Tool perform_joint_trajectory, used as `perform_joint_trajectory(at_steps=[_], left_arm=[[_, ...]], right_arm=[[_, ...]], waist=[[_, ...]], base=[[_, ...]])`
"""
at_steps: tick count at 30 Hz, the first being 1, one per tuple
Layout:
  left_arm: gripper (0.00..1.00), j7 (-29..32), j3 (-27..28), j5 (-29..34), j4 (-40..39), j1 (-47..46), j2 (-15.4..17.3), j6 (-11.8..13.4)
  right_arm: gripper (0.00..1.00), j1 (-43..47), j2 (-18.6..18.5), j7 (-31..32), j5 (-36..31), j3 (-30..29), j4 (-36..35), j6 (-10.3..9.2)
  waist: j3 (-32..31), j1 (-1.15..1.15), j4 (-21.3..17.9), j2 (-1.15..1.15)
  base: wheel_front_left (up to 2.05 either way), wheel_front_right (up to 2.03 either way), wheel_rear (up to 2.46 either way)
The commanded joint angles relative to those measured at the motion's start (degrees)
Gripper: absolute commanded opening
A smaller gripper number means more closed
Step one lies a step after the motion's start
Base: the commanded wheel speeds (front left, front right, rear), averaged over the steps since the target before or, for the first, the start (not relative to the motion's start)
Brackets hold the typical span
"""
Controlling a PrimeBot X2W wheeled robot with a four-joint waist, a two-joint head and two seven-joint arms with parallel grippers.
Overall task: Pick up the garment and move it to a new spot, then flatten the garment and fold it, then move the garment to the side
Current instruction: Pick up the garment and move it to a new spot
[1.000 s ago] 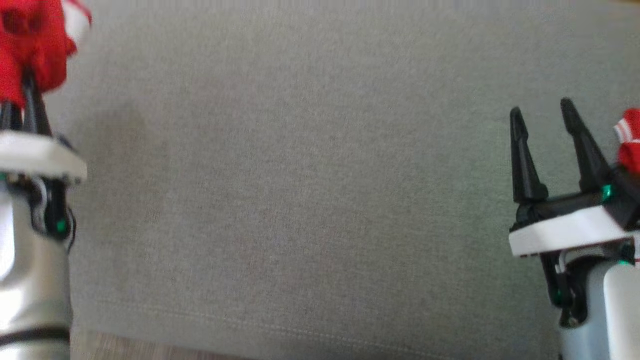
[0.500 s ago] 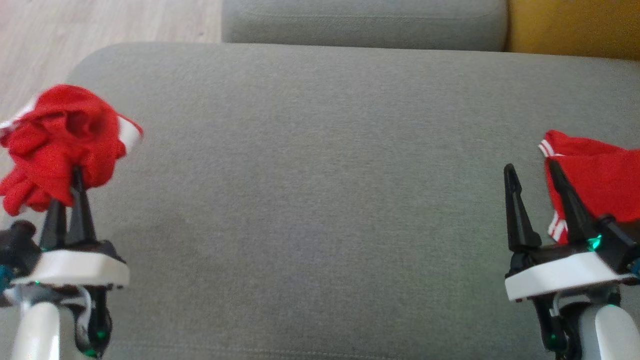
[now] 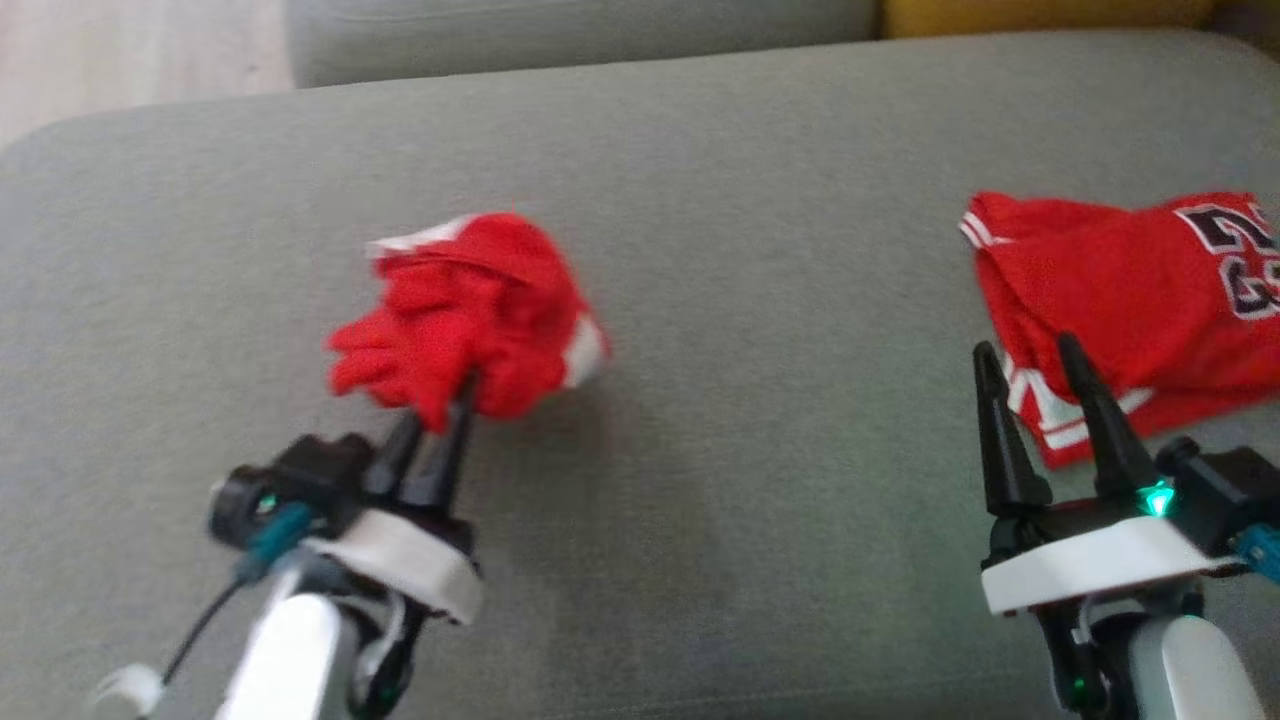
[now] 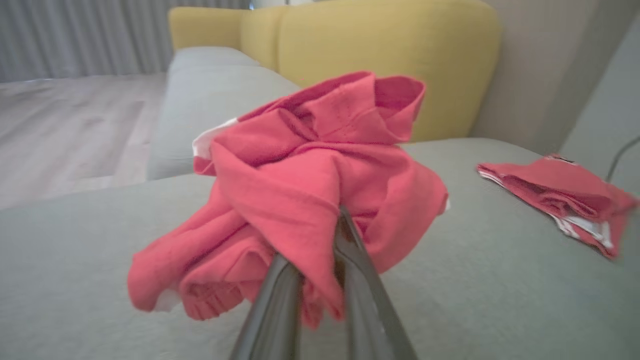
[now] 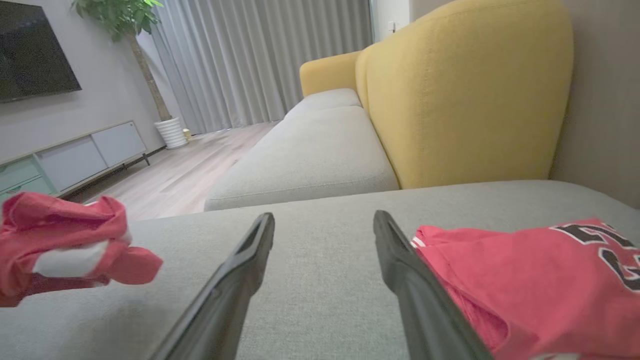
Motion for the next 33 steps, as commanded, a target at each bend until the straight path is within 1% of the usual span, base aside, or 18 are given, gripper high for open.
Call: perform_joint_trajectory(at_steps=[1, 5, 8, 10, 11, 12, 13, 17, 20, 23, 26, 31, 33], left_arm=[[0.0, 0.01, 0.88, 0.54, -1.14, -3.59, 0.35, -0.07], [0.0, 0.6, -5.64, 1.49, 4.4, -6.16, 0.36, -0.35], [0.0, 1.18, -9.37, 1.55, 9.79, -7.74, 0.72, -0.42], [0.0, 1.36, -11.29, 0.84, 12.93, -8.57, 0.89, -0.44], [0.18, 1.37, -11.98, 0.28, 14.21, -8.86, 0.95, -0.45], [0.53, 1.1, -12.44, -0.41, 15.08, -9.1, 0.95, -0.45], [1.0, 0.62, -12.85, -0.82, 15.7, -9.37, 1.09, -0.45], [1.0, -2.36, -13.13, -2.51, 15.9, -9.45, 1.11, -0.46], [1.0, -4.15, -12.27, -3.86, 13.95, -8.29, 0.69, -0.03], [1.0, -5.44, -10.23, -5.16, 10.48, -6.34, 0.44, 1.89], [1.0, -6.24, -7.58, -5.86, 6.24, -4.4, 0.63, 4.45], [1.0, -6.72, -2.58, -5.91, 0.18, -2.03, 1.77, 8.74], [1.0, -6.78, -0.56, -5.95, -1.24, -1.28, 2.47, 10.04]], right_arm=[[1.0, -2.56, -0.2, -0.77, 0.38, 1.6, -1.68, -0.05], [1.0, -2.83, -0.2, -1.51, 1.06, 1.93, -0.87, -0.05], [1.0, -3.13, -0.19, -2.01, 1.66, 2.63, -0.17, -0.05], [1.0, -3.24, -0.19, -2.33, 1.93, 2.84, 0.26, -0.05], [1.0, -3.27, -0.19, -2.46, 1.9, 2.81, 0.44, -0.05], [1.0, -3.29, -0.19, -2.58, 1.91, 2.78, 0.58, -0.05], [1.0, -3.28, -0.19, -2.68, 1.91, 2.67, 0.7, -0.05], [1.0, -3.16, -0.19, -2.66, 1.26, 2.34, 1.02, -0.05], [1.0, -3.25, -0.19, -2.34, 0.49, 2.06, 0.95, -0.05], [1.0, -3.31, -0.19, -1.79, -0.35, 1.79, 0.6, -0.05], [1.0, -3.24, -0.19, -1.1, -1.18, 1.07, 0.12, -0.05], [1.0, -2.81, -0.19, 0.12, -2.38, -0.07, -0.53, -0.05], [1.0, -2.46, -0.19, 0.59, -2.8, -0.32, -0.65, -0.05]], waist=[[1.76, 0.0, -2.87, 0.0], [3.15, 0.0, -5.93, 0.0], [4.0, 0.0, -7.76, 0.0], [4.31, 0.0, -8.33, 0.0], [4.38, 0.0, -8.43, 0.0], [4.45, 0.0, -8.47, 0.0], [4.45, 0.0, -8.36, 0.0], [3.8, 0.0, -6.86, 0.0], [2.73, 0.0, -5.06, 0.0], [1.5, 0.0, -3.3, 0.0], [0.4, 0.0, -1.42, 0.0], [-1.46, 0.0, 1.4, 0.0], [-2.26, 0.0, 2.34, 0.0]], base=[[0.0, 0.0, 0.0], [0.0, 0.0, 0.0], [0.0, 0.0, 0.0], [0.0, 0.0, 0.0], [0.0, 0.0, 0.0], [0.0, 0.0, 0.0], [0.0, 0.0, 0.0], [0.0, 0.0, 0.0], [0.0, 0.0, 0.0], [0.0, 0.0, 0.0], [0.0, 0.0, 0.0], [0.0, 0.0, 0.0], [0.0, 0.0, 0.0]])
